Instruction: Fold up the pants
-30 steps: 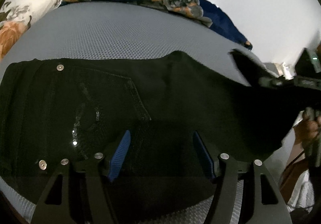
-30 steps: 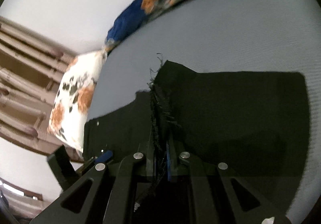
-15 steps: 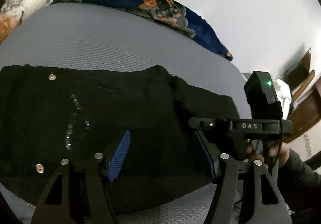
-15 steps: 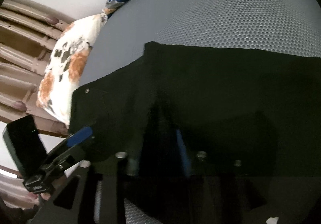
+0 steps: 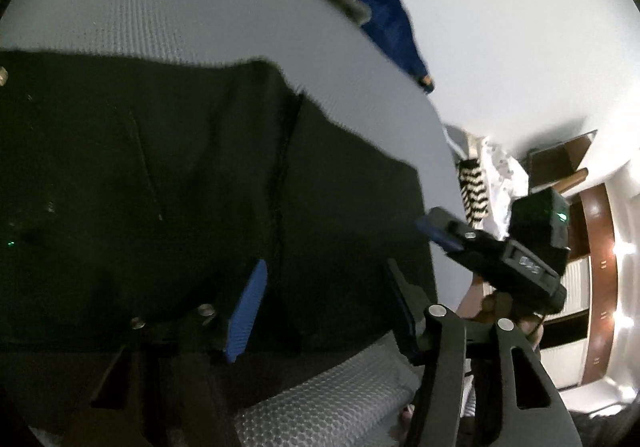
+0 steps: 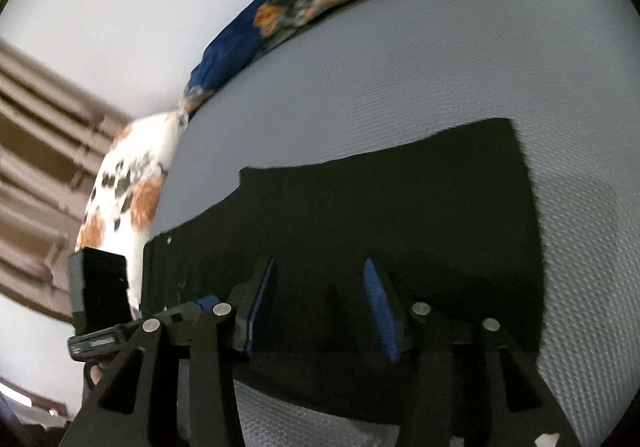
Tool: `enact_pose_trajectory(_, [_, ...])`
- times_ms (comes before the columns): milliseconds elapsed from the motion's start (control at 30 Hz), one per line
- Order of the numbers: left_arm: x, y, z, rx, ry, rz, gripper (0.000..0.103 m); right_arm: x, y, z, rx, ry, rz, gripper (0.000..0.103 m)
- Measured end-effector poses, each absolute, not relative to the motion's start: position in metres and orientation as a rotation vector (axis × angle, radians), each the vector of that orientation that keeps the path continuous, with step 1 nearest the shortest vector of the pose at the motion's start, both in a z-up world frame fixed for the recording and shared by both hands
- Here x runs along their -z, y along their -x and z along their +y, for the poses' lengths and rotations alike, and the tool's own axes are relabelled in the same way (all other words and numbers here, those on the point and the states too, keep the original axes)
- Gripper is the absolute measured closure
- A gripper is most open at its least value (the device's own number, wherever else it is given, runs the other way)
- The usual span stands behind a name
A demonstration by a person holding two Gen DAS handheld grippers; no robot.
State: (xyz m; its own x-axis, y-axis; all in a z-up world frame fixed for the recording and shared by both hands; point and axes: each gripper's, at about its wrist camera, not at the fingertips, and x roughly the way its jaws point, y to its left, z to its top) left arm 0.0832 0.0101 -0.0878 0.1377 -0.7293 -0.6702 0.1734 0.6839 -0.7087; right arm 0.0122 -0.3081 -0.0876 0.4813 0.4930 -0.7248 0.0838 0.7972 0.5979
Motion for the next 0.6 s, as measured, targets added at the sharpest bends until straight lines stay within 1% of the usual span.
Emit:
enact_pose_trajectory(167, [0.105,-0.090,0.001,0.688,0.536,1.359,0.047,0.092,-0.004,-0.327,-0.224,-0.683,1.028,0.058])
enact_pose_trajectory(333, [0.113,-0.089,-0.005,0.706,0.559,1.389,0.047,0.099,0.001,-0.336,-0.206,-0.721,1.026,0.058])
enact_pose_trajectory(400, [0.115,-0.088,-0.009,0.730,0.590,1.409,0.049,0.102,0.001,-0.338,-0.205,-0.728,1.027,0.058])
enact_pose_trajectory(567, [0.128,-0.084,-0.034,0.757,0.630,1.465,0.080,0.110,0.002,-0.341,-0.199,-0.744,1.043,0.058])
enact_pose_trajectory(600, [0.129,-0.084,-0.036,0.755,0.630,1.467,0.083,0.111,0.002,-0.341,-0.195,-0.740,1.046,0.058])
